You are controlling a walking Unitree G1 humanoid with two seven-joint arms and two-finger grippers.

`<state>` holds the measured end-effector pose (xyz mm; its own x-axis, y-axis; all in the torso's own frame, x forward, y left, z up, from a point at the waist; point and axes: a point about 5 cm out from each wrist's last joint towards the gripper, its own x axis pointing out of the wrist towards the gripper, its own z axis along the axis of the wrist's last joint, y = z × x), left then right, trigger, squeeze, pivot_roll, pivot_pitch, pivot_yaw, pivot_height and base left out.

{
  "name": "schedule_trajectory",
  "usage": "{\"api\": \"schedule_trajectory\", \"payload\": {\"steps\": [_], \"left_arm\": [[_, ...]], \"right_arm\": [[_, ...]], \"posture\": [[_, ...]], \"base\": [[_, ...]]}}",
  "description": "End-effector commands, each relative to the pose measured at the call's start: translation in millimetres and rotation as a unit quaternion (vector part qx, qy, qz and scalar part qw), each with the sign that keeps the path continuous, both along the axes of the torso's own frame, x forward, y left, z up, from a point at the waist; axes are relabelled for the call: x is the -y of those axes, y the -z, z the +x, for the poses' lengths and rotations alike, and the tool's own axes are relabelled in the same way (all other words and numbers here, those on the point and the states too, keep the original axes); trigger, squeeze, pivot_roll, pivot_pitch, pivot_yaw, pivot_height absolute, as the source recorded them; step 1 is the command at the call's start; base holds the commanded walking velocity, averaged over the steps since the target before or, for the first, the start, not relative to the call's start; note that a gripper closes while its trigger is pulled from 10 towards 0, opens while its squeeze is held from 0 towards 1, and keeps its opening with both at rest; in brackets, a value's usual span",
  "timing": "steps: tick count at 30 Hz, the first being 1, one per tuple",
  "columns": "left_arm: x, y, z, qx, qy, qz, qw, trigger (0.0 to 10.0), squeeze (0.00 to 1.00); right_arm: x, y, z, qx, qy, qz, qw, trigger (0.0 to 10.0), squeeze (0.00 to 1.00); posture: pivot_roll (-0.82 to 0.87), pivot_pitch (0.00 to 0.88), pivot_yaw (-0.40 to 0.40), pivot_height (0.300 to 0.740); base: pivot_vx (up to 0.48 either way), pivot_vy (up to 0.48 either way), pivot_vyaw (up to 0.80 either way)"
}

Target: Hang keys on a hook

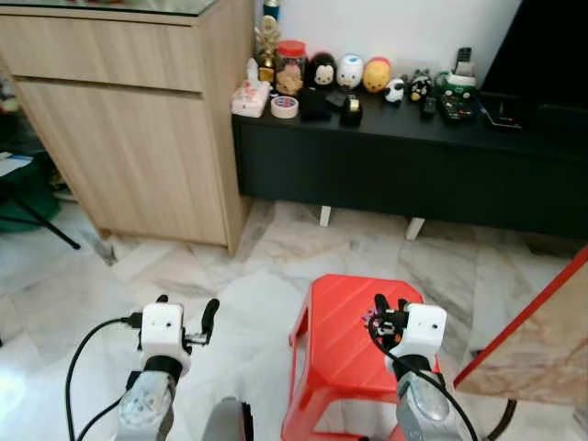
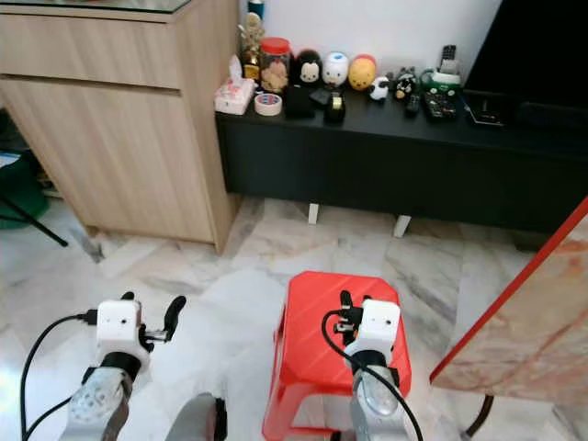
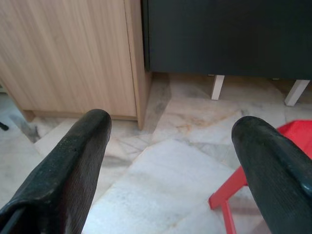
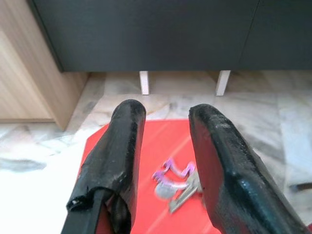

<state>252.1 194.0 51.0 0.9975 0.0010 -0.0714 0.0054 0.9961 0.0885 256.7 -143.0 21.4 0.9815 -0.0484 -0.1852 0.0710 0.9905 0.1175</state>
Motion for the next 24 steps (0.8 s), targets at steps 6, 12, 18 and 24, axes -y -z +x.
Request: {"api": "schedule_trajectory", "payload": {"steps": [6,12,18,24], "left_arm": [[0.2,0,0.9,-0.002,0.004,0.004,1.000,10.0,0.00],[3.3,1,1.9,-0.003,0.009,0.002,1.000,10.0,0.00],[4.1,1,2.0,-0.005,0.013,0.002,1.000,10.0,0.00],[4.0,0,2.8,-0.007,0.013,0.002,1.000,10.0,0.00]], "right_arm": [[-3.8,-1,2.7,-0.002,-0.002,0.002,1.000,10.0,0.00],[-3.3,2,2.0,-0.009,0.002,0.000,1.000,10.0,0.00],[6.2,20,-2.5,-0.075,0.023,-0.037,0.996,10.0,0.00],[11.0,13,6.6,-0.048,0.034,-0.025,0.998,10.0,0.00]], "posture": [[0.07,0.066,-0.065,0.645],[0.07,0.061,-0.063,0.645],[0.07,0.059,-0.063,0.645],[0.08,0.079,-0.060,0.645]], "base": [[0.309,0.000,0.00],[0.190,0.000,0.00],[0.000,0.000,0.00],[0.000,0.000,0.00]]}}
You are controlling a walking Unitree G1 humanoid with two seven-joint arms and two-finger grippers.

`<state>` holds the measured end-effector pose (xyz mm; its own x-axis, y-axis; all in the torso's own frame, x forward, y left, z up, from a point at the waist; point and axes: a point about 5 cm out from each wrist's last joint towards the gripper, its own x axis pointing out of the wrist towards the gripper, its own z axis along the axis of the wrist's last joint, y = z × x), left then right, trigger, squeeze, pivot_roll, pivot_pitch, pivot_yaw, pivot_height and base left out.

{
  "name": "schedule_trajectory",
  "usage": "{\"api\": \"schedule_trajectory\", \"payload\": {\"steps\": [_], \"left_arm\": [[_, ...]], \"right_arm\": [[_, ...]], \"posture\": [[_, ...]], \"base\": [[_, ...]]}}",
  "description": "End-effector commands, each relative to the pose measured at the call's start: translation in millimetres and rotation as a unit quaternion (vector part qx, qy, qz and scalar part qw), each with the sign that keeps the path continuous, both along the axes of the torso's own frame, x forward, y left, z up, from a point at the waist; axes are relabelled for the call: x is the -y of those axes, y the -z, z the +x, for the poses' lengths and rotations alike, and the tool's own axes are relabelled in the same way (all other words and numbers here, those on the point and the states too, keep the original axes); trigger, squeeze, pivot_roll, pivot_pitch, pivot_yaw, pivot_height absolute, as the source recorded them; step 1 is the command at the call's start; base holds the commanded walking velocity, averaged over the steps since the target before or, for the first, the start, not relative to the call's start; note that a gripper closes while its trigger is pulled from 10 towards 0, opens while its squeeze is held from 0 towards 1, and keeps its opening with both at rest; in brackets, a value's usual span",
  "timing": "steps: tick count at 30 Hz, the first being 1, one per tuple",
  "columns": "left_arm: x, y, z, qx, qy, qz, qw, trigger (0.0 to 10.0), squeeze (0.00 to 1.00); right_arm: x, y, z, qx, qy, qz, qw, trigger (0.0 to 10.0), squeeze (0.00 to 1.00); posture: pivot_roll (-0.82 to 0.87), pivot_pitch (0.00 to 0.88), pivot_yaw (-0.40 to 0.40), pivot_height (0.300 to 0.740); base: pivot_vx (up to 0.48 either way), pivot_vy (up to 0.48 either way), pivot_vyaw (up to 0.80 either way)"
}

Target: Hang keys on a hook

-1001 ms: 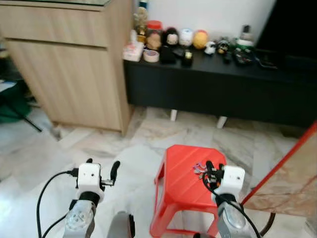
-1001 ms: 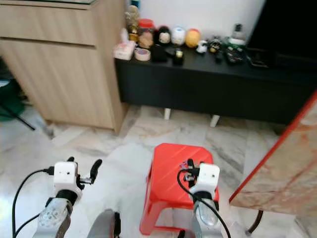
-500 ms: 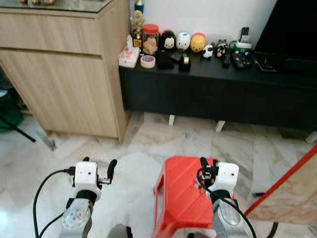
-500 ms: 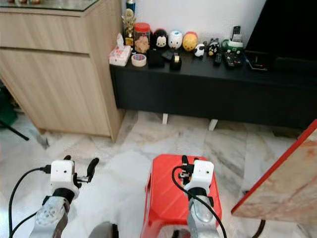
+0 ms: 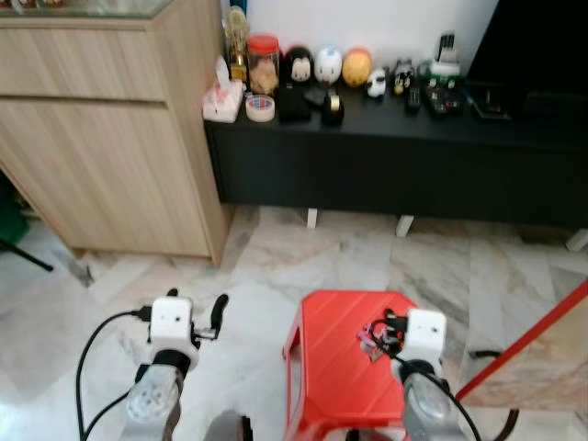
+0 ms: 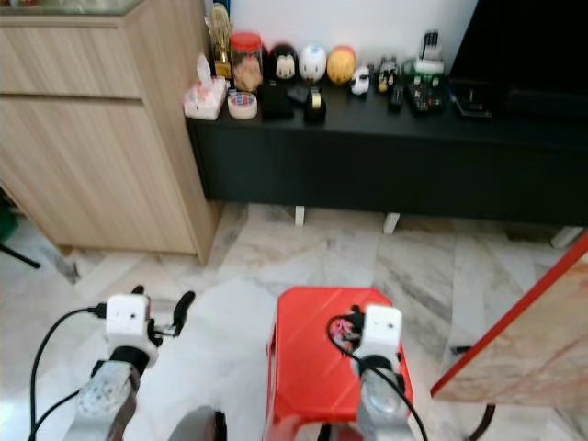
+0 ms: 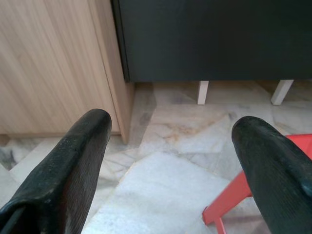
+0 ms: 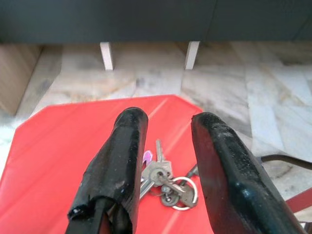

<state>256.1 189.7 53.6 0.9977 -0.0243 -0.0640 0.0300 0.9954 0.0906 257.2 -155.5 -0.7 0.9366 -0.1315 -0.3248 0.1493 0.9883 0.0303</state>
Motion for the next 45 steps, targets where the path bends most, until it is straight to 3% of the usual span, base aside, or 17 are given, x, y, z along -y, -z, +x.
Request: {"api": "schedule_trajectory", "payload": {"steps": [1,7,15,37,45], "left_arm": [[-0.5,2.9,-1.0,-0.010,0.000,0.001,1.000,10.0,0.00],[0.9,2.6,0.4,-0.010,0.001,0.000,1.000,10.0,0.00],[1.3,2.2,1.7,-0.011,0.002,0.001,1.000,10.0,0.00],[5.1,5.2,2.9,-0.024,0.012,-0.005,1.000,10.0,0.00],[4.4,4.4,4.2,-0.022,0.014,-0.005,1.000,10.0,0.00]], "right_arm": [[-2.9,-13.8,8.7,0.047,-0.008,0.013,0.999,10.0,0.00],[-4.9,-17.2,12.9,0.052,-0.006,0.012,0.999,10.0,0.00],[-4.0,-17.4,14.3,0.057,0.003,0.008,0.998,10.0,0.00],[-3.7,-14.0,18.0,0.045,0.000,0.013,0.999,10.0,0.00],[-7.4,-13.5,18.0,0.046,-0.008,0.013,0.999,10.0,0.00]], "posture": [[0.08,0.079,-0.060,0.645],[0.08,0.089,-0.059,0.645],[0.08,0.098,-0.059,0.593],[0.08,0.074,-0.055,0.593],[0.08,0.063,-0.053,0.593]], "base": [[0.000,0.000,0.00],[0.000,0.000,0.00],[0.000,0.000,0.00],[0.000,0.000,0.00],[0.274,0.000,0.00]]}}
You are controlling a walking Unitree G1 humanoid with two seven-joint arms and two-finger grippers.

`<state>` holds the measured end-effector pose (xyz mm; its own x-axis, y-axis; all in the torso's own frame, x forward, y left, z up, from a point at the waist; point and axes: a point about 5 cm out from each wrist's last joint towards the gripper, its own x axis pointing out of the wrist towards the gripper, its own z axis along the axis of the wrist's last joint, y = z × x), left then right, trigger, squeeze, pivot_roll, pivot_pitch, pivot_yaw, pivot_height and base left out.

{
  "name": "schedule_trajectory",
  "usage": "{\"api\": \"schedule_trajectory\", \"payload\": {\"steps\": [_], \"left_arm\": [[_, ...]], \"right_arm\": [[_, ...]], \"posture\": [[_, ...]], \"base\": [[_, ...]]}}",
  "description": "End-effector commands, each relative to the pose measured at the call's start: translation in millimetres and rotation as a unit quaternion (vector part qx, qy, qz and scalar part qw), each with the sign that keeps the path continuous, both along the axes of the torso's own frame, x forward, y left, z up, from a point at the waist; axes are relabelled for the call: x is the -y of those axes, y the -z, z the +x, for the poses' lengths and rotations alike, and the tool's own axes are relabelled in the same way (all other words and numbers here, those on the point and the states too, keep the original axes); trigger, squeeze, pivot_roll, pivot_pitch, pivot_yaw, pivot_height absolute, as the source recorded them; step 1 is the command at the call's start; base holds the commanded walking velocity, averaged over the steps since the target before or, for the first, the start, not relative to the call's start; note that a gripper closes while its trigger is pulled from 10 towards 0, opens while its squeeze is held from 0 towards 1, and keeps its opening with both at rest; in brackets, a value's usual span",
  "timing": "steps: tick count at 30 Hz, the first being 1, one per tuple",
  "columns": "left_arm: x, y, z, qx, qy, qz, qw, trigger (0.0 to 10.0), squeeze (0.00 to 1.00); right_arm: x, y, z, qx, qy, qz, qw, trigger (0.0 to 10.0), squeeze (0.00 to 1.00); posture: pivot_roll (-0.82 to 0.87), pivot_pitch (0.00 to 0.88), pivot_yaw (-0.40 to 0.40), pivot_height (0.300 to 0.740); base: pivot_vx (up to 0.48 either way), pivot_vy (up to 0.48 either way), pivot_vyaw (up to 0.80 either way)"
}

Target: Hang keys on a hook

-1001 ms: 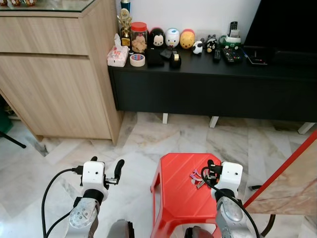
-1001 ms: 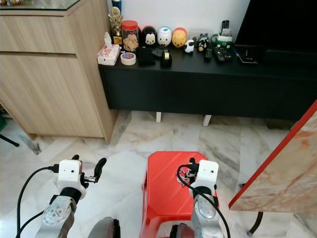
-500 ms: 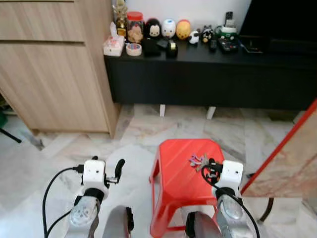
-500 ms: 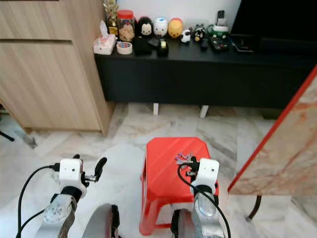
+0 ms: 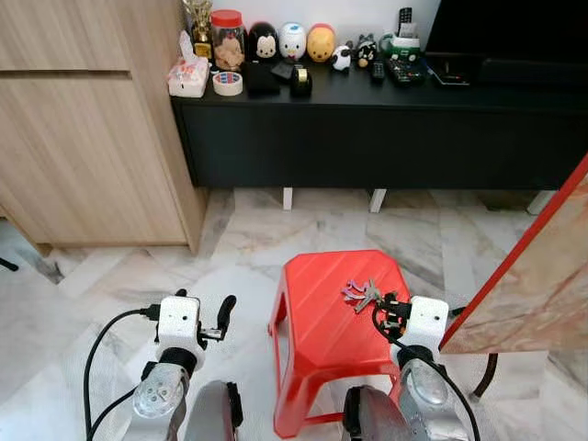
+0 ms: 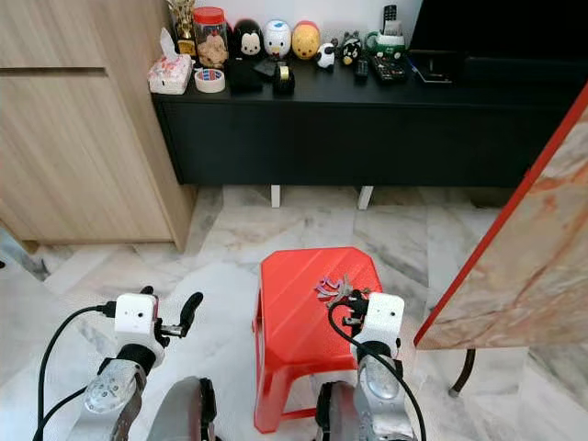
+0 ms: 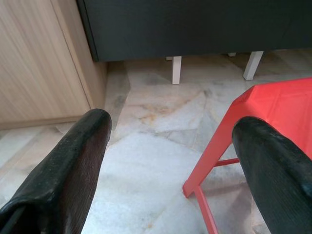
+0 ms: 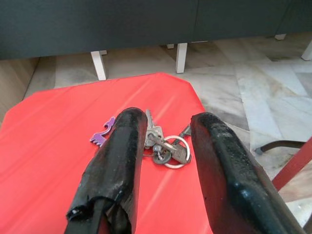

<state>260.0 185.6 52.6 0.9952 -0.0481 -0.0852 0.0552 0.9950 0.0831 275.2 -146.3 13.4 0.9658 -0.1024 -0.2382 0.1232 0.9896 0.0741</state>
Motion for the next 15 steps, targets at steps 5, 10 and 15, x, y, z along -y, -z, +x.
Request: {"api": "schedule_trajectory", "payload": {"steps": [5,10,15], "left_arm": [[1.0,3.0,1.1,-0.010,0.003,-0.002,1.000,10.0,0.00],[2.2,3.4,1.4,-0.010,0.002,-0.003,1.000,10.0,0.00],[1.7,3.5,2.1,-0.010,-0.001,-0.002,1.000,10.0,0.00]], "right_arm": [[1.2,1.2,0.7,-0.005,0.000,-0.008,1.000,10.0,0.00],[-2.7,-0.2,0.4,0.004,-0.018,-0.013,1.000,10.0,0.00],[1.6,2.2,-0.9,-0.004,0.002,-0.012,1.000,10.0,0.00]], "posture": [[0.08,0.066,-0.053,0.593],[0.08,0.068,-0.056,0.593],[0.08,0.069,-0.056,0.593]], "base": [[0.307,0.000,0.00],[0.308,0.000,0.11],[0.117,0.000,0.11]]}}
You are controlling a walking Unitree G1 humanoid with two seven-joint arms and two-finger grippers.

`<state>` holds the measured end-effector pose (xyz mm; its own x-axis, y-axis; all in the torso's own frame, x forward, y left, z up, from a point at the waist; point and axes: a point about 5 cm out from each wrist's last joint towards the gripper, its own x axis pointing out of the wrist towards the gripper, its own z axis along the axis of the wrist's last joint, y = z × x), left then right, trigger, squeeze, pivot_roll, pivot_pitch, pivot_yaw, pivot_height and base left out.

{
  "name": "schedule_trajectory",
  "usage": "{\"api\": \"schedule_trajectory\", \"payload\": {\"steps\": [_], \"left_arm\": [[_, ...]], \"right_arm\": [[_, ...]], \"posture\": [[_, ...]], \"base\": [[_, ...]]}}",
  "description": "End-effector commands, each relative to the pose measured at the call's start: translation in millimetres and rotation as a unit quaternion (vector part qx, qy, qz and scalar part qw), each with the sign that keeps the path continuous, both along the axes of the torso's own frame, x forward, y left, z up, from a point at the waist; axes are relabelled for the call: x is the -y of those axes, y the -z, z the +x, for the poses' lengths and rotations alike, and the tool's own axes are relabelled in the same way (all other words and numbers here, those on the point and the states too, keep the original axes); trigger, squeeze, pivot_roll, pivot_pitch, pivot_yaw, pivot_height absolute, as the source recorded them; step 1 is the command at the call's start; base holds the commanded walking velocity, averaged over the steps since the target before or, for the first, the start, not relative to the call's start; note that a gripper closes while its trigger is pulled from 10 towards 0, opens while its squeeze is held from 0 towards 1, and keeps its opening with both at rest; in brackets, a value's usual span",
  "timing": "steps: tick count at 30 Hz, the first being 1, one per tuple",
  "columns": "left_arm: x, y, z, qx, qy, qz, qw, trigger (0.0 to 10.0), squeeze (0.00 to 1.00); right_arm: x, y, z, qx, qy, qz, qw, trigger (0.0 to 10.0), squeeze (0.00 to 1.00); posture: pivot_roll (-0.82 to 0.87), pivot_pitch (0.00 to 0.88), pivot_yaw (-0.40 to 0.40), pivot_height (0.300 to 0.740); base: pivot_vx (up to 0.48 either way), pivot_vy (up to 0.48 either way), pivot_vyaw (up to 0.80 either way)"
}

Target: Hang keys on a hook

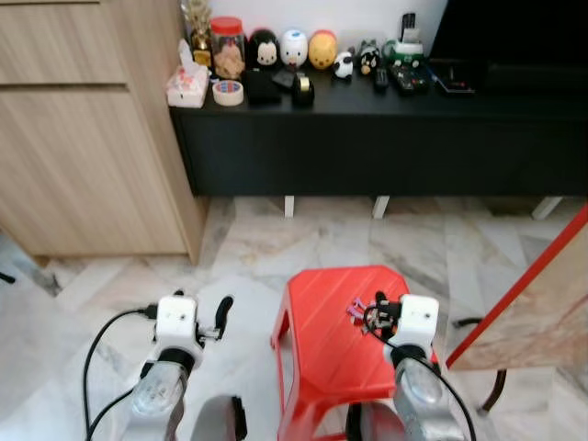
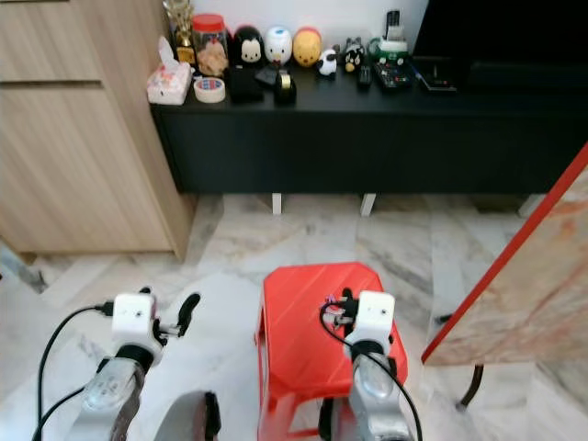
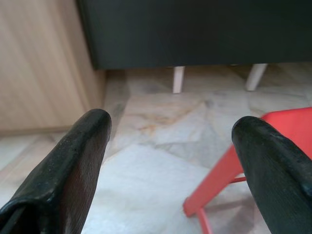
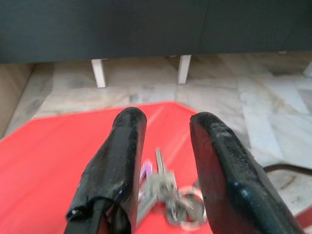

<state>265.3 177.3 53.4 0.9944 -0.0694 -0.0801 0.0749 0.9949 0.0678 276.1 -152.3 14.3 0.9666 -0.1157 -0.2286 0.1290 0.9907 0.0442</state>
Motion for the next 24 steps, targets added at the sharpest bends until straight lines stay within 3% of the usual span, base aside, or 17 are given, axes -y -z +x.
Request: {"api": "schedule_trajectory", "payload": {"steps": [1,11,16,24], "left_arm": [[-7.2,4,-3.1,-0.011,-0.012,0.005,1.000,10.0,0.00],[-8.8,5,-3.5,-0.012,-0.014,0.008,1.000,10.0,0.00],[-9.4,5,-3.9,-0.013,-0.015,0.008,1.000,10.0,0.00],[-9.4,4,-3.2,-0.011,-0.016,0.011,1.000,10.0,0.00]], "right_arm": [[-2.8,4,-1.9,-0.011,0.002,0.000,1.000,10.0,0.00],[12.7,16,-3.5,-0.074,0.048,-0.043,0.995,10.0,0.00],[15.3,18,-2.4,-0.082,0.055,-0.045,0.994,10.0,0.00],[18.1,17,11.3,-0.122,0.061,-0.039,0.990,10.0,0.00]], "posture": [[0.08,0.071,-0.056,0.593],[0.08,0.078,-0.057,0.593],[0.08,0.086,-0.053,0.593],[0.09,0.106,-0.051,0.593]], "base": [[0.000,0.000,0.00],[0.000,0.000,0.00],[0.000,0.000,0.00],[0.000,0.000,0.00]]}}
